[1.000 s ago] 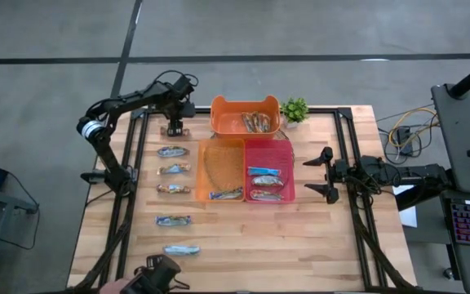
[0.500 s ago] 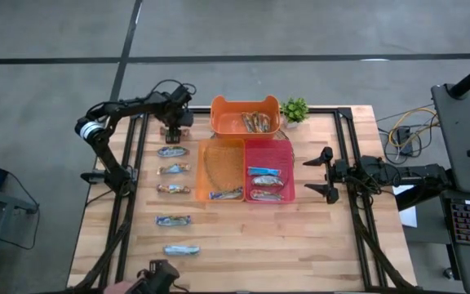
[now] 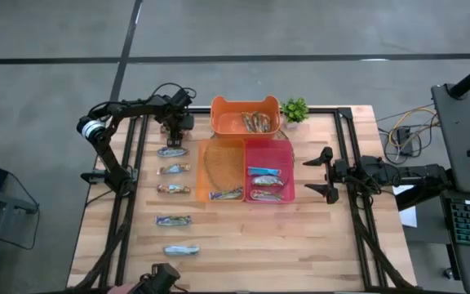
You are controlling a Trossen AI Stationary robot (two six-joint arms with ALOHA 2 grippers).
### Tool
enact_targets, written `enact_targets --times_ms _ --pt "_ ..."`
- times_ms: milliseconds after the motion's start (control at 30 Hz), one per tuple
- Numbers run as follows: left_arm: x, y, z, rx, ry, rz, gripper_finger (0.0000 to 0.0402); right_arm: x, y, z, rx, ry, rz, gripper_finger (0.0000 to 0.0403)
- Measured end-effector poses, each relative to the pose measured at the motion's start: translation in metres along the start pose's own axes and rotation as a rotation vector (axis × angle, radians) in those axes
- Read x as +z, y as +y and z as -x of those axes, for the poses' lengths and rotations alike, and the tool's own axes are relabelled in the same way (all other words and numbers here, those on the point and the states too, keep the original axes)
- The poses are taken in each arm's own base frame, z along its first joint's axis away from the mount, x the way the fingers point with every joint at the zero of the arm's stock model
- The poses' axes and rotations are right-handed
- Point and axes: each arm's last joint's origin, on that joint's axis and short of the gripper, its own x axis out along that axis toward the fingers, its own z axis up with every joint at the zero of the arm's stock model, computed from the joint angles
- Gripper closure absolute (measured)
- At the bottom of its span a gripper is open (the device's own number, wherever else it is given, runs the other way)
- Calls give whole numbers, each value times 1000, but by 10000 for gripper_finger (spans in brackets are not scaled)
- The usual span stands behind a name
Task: Pick and place Granola Bars by type
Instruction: Put the red granola bar into the pink bin
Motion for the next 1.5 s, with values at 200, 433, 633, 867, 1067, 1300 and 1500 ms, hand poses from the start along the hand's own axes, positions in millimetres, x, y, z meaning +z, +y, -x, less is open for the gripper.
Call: enact_targets --times_ms 200,433,633,867,1067,1300,1500 --pt "0 0 -3 -14 -6 6 237 0 0 0 0 0 -2 44" --pt "1 1 -3 -5 -20 13 324 0 0 0 0 0 1 44" --pt "3 2 -2 6 -35 109 392 0 0 0 0 0 -1 44" --pt "7 5 29 19 -47 194 399 0 0 0 0 0 1 44" --pt "7 3 71 3 -33 236 400 0 0 0 0 0 1 44" --pt "5 -15 111 17 -42 216 401 0 0 0 0 -1 0 44" --pt "4 -37 134 30 -40 244 401 0 0 0 0 0 -2 44"
